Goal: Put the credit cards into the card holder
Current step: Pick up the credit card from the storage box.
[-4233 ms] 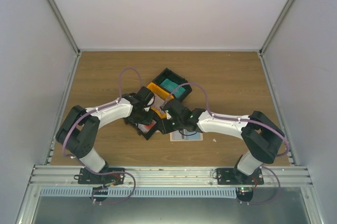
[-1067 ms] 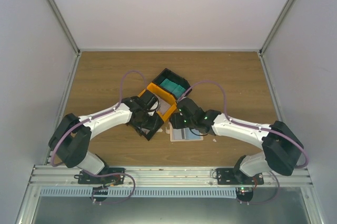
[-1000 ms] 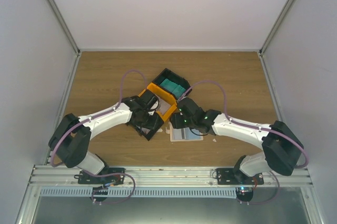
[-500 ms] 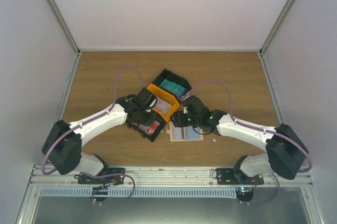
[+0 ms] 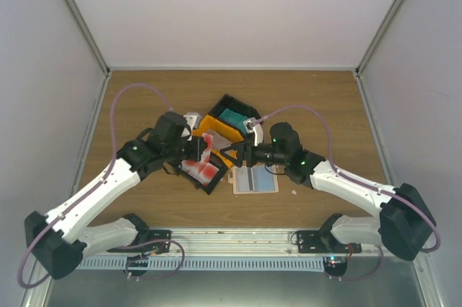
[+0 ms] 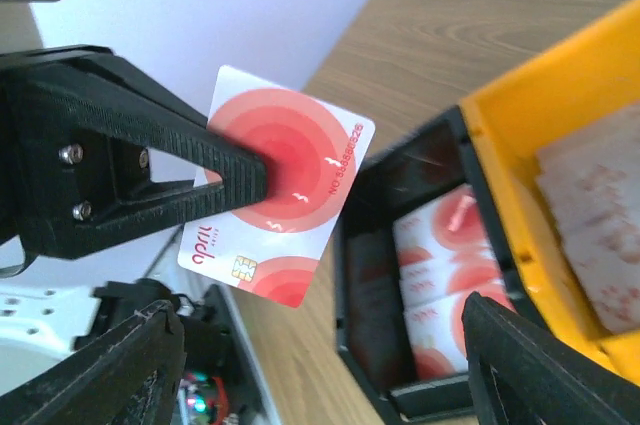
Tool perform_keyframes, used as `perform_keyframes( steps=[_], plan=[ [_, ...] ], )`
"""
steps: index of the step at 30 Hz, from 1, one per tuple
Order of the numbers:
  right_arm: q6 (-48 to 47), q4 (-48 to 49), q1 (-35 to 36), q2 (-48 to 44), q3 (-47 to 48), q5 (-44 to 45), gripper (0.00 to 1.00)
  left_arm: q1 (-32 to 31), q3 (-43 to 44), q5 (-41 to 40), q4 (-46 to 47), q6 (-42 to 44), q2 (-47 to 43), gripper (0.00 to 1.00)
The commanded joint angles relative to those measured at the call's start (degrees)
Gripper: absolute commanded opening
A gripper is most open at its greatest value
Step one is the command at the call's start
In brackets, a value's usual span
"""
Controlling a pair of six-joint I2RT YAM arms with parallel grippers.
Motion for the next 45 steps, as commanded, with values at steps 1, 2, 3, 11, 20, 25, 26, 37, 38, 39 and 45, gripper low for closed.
perform_keyframes(
  steps=[1, 2, 3, 11, 20, 25, 26, 37, 38, 39, 45],
  plan=[
    [3.86, 9.41, -0.68, 1.4, 0.73, -10.05, 0.76, 3.12, 0.54, 12.7, 7.33, -4.74, -4.78, 0.0],
    [4.53, 9.8, -0.66, 2.04, 1.45, -11.29, 0.77, 3.86, 0.62, 15.89, 8.19, -5.91, -5.45, 0.0],
    [5.29, 10.15, -0.66, 2.61, 2.26, -12.37, 0.77, 4.68, 0.78, 18.34, 9.0, -7.22, -5.86, 0.0],
    [13.83, 18.59, -0.68, 5.03, 4.15, -21.5, 0.66, 10.71, -1.49, 35.08, 18.57, -18.39, -7.69, 0.0],
    [18.78, 21.03, -0.94, 6.38, 5.17, -22.3, 0.11, 10.98, -2.59, 38.45, 22.06, -22.3, -7.68, 0.03],
    [20.73, 22.39, -2.54, 5.55, 4.6, -21.72, 0.01, 11.12, -2.72, 37.88, 20.68, -21.1, -8.22, 0.18],
    [21.64, 23.22, -3.06, 5.27, 4.2, -22.21, 0.01, 11.22, -2.74, 37.69, 20.36, -20.61, -8.39, 0.21],
    [23.84, 27.54, -5.03, 4.98, 3.28, -30.13, 0.0, 11.55, -2.31, 38.8, 20.14, -15.71, -8.66, 0.27],
    [23.59, 27.39, -5.05, 4.98, 3.22, -30.85, 0.0, 11.55, -2.27, 38.94, 20.09, -15.22, -8.58, 0.27],
    [23.1, 27.02, -5.1, 4.9, 3.15, -31.42, 0.01, 11.55, -2.19, 39.08, 19.96, -14.79, -8.29, 0.26],
    [20.37, 22.57, -5.08, 4.85, 2.09, -34.52, 0.11, 11.52, -2.82, 40.07, 20.9, -13.41, -7.98, 0.06]
  ],
)
